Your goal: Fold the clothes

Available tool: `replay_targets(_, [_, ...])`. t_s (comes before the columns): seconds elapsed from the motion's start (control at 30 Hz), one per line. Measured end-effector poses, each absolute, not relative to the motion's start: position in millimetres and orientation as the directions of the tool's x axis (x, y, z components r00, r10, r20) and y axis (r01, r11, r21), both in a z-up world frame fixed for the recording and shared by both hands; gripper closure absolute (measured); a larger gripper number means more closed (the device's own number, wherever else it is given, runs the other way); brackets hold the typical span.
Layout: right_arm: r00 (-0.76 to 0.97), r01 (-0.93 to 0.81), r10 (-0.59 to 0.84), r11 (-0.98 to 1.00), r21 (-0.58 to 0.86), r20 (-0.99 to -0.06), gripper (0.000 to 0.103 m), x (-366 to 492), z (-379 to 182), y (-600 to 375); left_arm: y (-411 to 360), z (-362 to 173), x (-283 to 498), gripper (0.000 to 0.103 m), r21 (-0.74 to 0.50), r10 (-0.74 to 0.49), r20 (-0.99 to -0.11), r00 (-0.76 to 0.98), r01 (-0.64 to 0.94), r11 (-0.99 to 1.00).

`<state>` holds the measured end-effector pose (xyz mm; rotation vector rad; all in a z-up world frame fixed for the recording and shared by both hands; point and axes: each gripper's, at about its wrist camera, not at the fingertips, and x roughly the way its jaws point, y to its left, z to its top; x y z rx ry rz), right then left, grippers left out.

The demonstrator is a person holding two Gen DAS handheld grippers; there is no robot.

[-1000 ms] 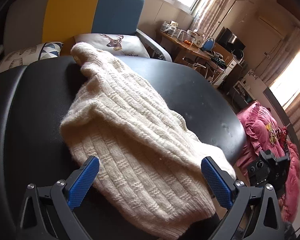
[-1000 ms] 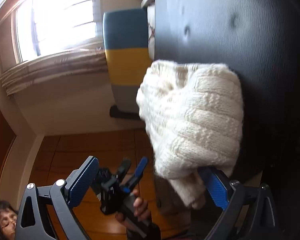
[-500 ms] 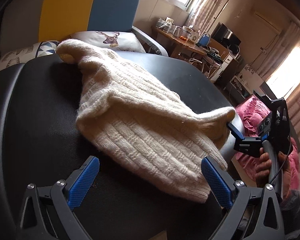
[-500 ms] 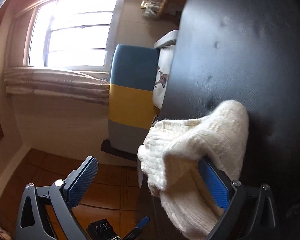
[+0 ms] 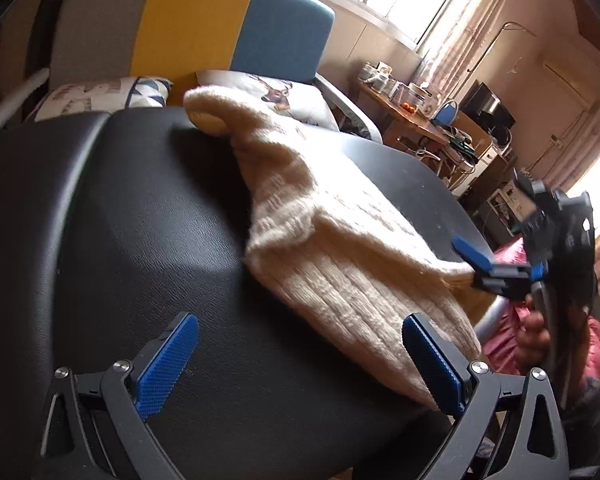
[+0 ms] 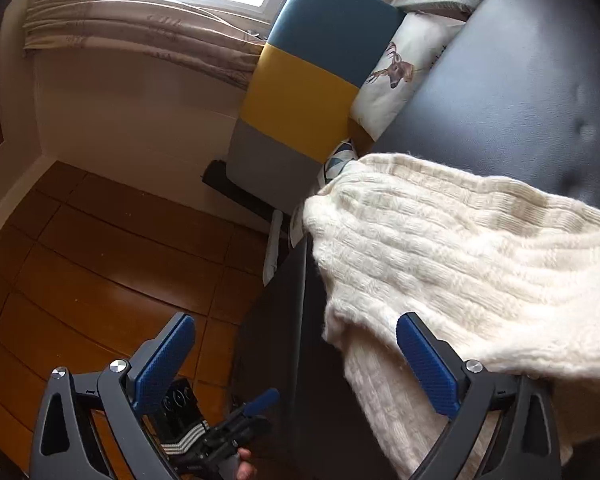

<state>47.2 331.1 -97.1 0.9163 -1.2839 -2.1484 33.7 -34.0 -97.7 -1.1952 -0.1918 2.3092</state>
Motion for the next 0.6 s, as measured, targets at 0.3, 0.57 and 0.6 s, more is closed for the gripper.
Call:
replay_targets(0.3, [-0.78, -0.212, -0.452, -0.46, 0.862, -0.433, 0.0, 134.3, -128.1, 422.2, 112.0, -54.4, 43.1, 0.0, -0.052, 0.592, -0.697, -0.406, -0.794, -0.606])
replay_targets(0.57, [-0.81, -0.299, -0.385, -0.38, 0.876, -0.443, 0.0, 156.3, -153.9, 457.2, 227.5, -86.7, 63.0, 0.032, 0.207, 0.495, -0.811, -0.313, -0.944, -0.258])
replay_targets(0.6, [-0.808, -0.311, -0.383, -0.37, 0.875, -0.449, 0.0, 156.9, -158.3, 459.8, 238.3, -92.6, 64.8, 0.032, 0.222, 0.477, -0.827, -0.298, -0.952, -0.209])
